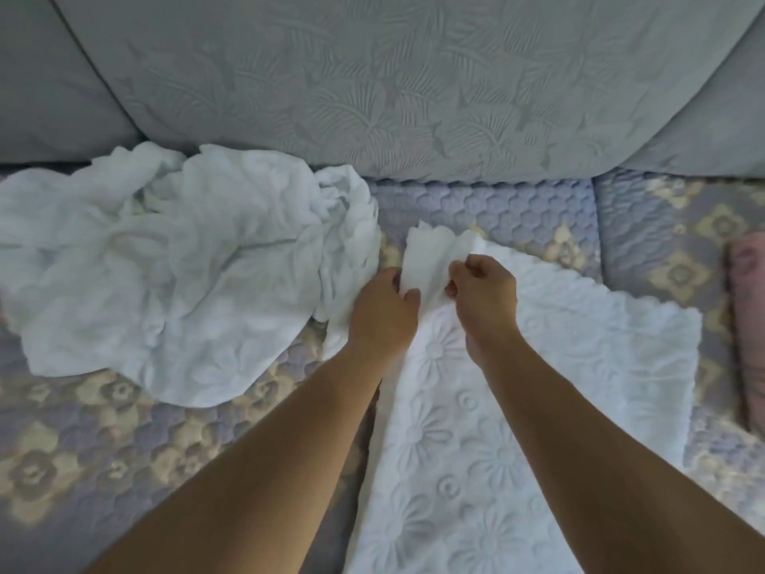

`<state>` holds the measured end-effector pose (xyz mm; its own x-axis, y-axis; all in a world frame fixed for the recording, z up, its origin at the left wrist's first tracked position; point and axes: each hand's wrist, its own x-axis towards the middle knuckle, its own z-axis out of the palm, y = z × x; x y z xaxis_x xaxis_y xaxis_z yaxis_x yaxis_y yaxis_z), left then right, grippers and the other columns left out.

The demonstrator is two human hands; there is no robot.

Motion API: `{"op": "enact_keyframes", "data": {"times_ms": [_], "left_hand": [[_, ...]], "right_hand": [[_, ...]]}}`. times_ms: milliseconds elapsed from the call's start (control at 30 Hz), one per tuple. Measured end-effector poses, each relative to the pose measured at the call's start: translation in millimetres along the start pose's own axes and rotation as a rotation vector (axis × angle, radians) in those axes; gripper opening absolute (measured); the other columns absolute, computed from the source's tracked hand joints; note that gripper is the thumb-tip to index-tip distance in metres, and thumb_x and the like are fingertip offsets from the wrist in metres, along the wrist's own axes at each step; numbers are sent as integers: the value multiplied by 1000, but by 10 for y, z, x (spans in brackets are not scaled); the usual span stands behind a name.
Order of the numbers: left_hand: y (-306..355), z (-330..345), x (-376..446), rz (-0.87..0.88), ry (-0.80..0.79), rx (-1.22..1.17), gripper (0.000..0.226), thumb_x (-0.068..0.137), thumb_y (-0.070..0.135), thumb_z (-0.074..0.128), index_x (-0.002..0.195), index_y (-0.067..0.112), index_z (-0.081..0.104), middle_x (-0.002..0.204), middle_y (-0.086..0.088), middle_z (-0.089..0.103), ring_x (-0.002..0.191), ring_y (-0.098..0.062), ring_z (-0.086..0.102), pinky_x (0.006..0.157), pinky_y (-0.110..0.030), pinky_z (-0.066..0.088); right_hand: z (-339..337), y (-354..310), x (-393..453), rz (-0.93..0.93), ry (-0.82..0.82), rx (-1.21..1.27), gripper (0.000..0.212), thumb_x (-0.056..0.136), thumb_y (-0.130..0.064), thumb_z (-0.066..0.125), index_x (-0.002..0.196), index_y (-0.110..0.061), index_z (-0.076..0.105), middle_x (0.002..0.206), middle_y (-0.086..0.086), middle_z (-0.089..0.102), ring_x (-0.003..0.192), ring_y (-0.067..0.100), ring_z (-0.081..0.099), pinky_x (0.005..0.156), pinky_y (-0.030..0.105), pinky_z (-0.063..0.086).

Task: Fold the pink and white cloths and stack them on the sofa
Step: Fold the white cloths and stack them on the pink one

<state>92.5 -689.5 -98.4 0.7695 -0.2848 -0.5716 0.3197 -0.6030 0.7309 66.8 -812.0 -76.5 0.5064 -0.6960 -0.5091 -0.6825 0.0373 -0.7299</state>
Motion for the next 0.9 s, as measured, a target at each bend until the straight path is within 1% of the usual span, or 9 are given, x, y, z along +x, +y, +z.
{"op": "enact_keyframes", "data": {"times_ms": [67,167,367,500,567,600,700,800,900], "left_hand": [[53,-12,135,-2,0,-85,21,93,23,56,108,13,66,91,3,68,85,-18,65,71,-25,46],[129,-12,215,-53,67,-186,19,90,17,60,105,17,71,86,6,68,73,-3,60,60,-6,40],[241,53,164,42,-77,-314,23,93,12,56,102,25,73,81,10,73,72,-3,68,63,-21,54],[232,70,154,35,26,-229,17,96,15,57,89,18,71,68,5,63,62,-8,57,52,-15,39],[205,71,165,9,57,-207,15,94,11,58,90,13,72,73,2,66,66,-17,58,56,-20,44],[195,69,169,-3,69,-198,16,94,11,59,90,15,74,70,7,67,65,-11,58,58,-18,44],[180,58,207,-107,120,-243,25,94,18,59,69,15,66,53,12,53,53,-6,48,60,-23,39],[199,15,229,-170,124,-358,12,92,19,62,84,19,71,72,12,67,71,-10,63,74,-29,54],[270,-5,189,-118,67,-404,25,92,12,62,110,23,74,98,12,75,92,-4,69,89,-27,57]], "right_hand": [[27,-44,7,-12,-15,30,8,92,-15,62,94,-11,68,76,-1,64,68,9,58,63,21,49],[89,-38,8,-39,-45,-40,4,90,-19,65,87,-19,68,78,-4,66,70,8,59,65,24,50],[158,-71,61,22,-57,-16,3,89,-20,66,92,-20,67,85,-4,71,81,12,69,69,27,57],[136,-53,111,57,-52,45,29,91,-29,70,117,-22,57,98,-6,67,90,8,67,77,25,55],[135,-48,163,84,-81,7,24,91,-28,70,113,-21,64,99,-2,71,92,12,69,83,33,59],[132,-56,186,98,-87,3,20,91,-26,68,110,-18,67,97,0,72,90,14,70,83,36,60],[88,-100,192,125,-22,94,10,93,-17,64,94,-8,69,76,2,66,72,16,59,68,32,54],[20,-200,119,43,84,133,12,91,-15,63,80,-8,64,70,1,56,65,14,50,63,31,47],[24,-315,2,-48,106,51,5,90,-21,65,88,-24,67,82,-7,70,74,10,65,70,28,55]]}}
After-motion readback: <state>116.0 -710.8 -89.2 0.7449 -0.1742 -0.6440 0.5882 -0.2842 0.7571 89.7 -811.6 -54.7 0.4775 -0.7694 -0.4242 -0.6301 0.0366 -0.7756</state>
